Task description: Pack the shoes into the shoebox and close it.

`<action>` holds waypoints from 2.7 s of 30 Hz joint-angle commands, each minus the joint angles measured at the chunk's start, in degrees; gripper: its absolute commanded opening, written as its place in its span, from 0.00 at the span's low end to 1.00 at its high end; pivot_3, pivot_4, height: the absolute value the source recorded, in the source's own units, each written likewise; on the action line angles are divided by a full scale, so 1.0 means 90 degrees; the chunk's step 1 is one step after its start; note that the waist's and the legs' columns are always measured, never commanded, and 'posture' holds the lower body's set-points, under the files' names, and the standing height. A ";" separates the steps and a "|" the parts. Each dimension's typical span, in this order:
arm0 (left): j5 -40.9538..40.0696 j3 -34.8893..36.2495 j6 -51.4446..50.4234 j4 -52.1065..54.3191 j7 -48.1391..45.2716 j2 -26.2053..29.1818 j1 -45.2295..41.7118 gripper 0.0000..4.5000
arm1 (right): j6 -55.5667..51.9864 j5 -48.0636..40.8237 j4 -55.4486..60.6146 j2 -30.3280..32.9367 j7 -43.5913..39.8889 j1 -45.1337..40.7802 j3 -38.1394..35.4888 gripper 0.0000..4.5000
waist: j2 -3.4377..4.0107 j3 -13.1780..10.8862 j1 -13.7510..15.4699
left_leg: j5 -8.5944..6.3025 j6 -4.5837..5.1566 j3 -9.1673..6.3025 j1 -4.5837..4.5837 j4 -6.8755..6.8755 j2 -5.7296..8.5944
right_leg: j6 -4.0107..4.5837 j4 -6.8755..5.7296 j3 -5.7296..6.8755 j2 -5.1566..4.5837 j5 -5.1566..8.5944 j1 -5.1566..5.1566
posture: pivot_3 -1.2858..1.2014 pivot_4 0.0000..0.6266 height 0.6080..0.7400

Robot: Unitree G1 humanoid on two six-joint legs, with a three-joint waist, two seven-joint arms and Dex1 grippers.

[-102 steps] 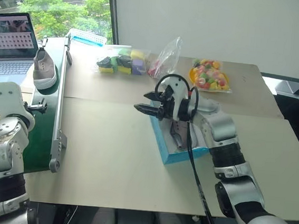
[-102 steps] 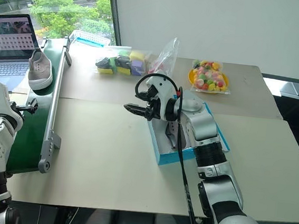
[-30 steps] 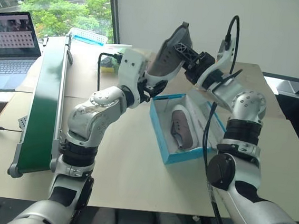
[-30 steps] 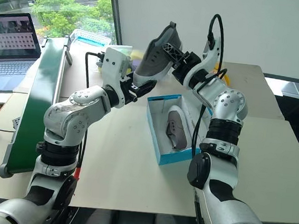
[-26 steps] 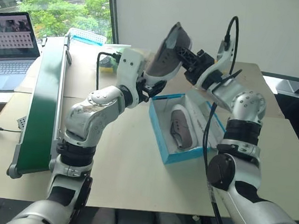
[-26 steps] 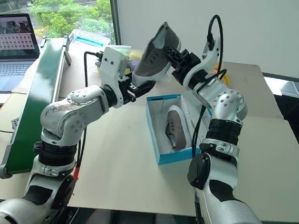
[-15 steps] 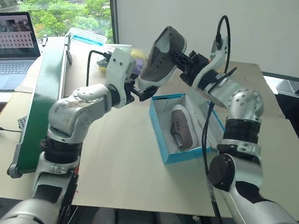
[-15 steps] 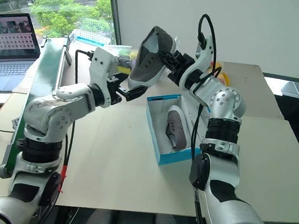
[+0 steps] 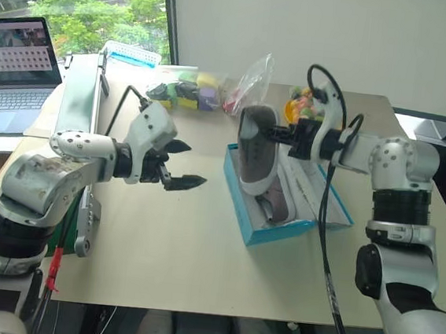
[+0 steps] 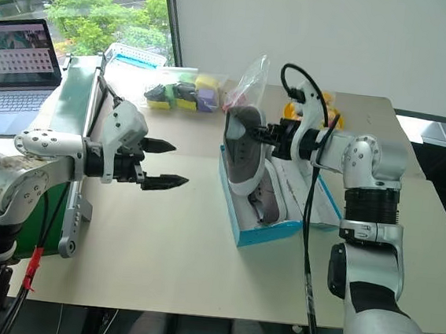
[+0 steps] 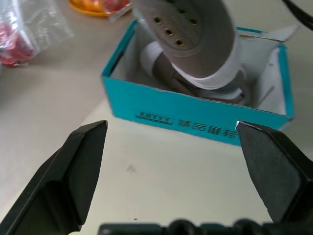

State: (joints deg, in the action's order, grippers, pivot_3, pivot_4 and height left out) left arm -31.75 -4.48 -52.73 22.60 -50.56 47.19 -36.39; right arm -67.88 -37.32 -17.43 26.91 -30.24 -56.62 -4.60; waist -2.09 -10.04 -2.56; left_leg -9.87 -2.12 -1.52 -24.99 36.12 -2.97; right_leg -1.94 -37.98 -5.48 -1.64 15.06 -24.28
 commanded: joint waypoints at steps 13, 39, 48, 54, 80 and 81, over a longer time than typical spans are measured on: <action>0.0218 -0.0050 0.0377 0.0122 -0.0348 0.0138 0.0024 1.00 | 0.0234 0.0635 -0.0126 0.0442 -0.1038 0.0257 0.0733 0.07 | 0.0006 -0.0005 0.0000 | 0.0001 0.0004 0.0000 0.0000 0.0010 0.0000 | -0.0001 -0.0005 -0.0003 0.0003 0.0001 0.0000 | 0.52 0.24 1.00; -0.0020 0.0135 -0.0068 0.1033 0.0511 -0.0150 0.0766 1.00 | 0.3865 0.3796 -0.3423 -0.0606 -0.2390 -0.0718 0.2479 0.95 | -0.0023 0.0008 -0.0341 | 0.0003 0.0006 -0.0005 0.0237 0.0009 -0.0002 | -0.0048 -0.0007 -0.0021 0.0020 0.0033 0.0218 | 0.52 0.24 1.00; 0.0301 -0.0557 0.0519 0.0319 -0.0098 -0.0238 0.0183 1.00 | 0.1454 0.2974 -0.0126 0.0208 -0.2520 -0.0403 0.1413 0.99 | -0.0001 -0.0009 -0.0145 | 0.0001 0.0011 -0.0009 0.0075 -0.0001 0.0001 | 0.0000 -0.0010 -0.0017 0.0015 0.0004 0.0063 | 0.52 0.24 1.00; 0.0504 -0.0951 0.0926 -0.0247 -0.0640 -0.0363 -0.0296 1.00 | 0.0071 0.2440 0.1696 0.0876 -0.2031 0.0173 0.0368 0.99 | 0.0006 -0.0015 0.0001 | 0.0001 0.0011 -0.0010 -0.0001 -0.0001 0.0006 | 0.0002 -0.0010 -0.0012 0.0006 0.0004 -0.0009 | 0.52 0.24 1.00; 0.1824 -0.1543 0.2593 -0.3385 -0.2060 -0.1858 -0.2390 1.00 | -0.0471 0.1403 0.5227 -0.0614 -0.0457 0.6095 -0.2922 0.02 | 0.0017 -0.0014 0.0031 | 0.0000 0.0016 -0.0020 0.0033 0.0033 0.0015 | -0.0012 -0.0025 -0.0015 0.0011 0.0016 0.0044 | 0.52 0.24 1.00; 0.1844 -0.1506 0.2525 -0.3318 -0.2015 -0.1791 -0.2363 1.00 | 0.0021 0.1506 0.4817 -0.0716 -0.0361 0.6003 -0.2918 0.02 | 0.0017 -0.0014 0.0012 | 0.0000 0.0016 -0.0020 0.0037 0.0033 0.0015 | -0.0020 -0.0024 -0.0015 0.0011 0.0021 0.0050 | 0.52 0.24 1.00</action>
State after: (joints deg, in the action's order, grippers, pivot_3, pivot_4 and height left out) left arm -15.76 -20.25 -29.13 -9.71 -69.10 29.95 -57.23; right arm -76.34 -25.36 30.83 21.26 -35.33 -1.47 -29.92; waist -1.94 -10.16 -2.46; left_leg -9.87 -1.98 -1.69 -24.60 36.42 -2.83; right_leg -2.20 -38.19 -5.63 -1.55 15.29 -23.79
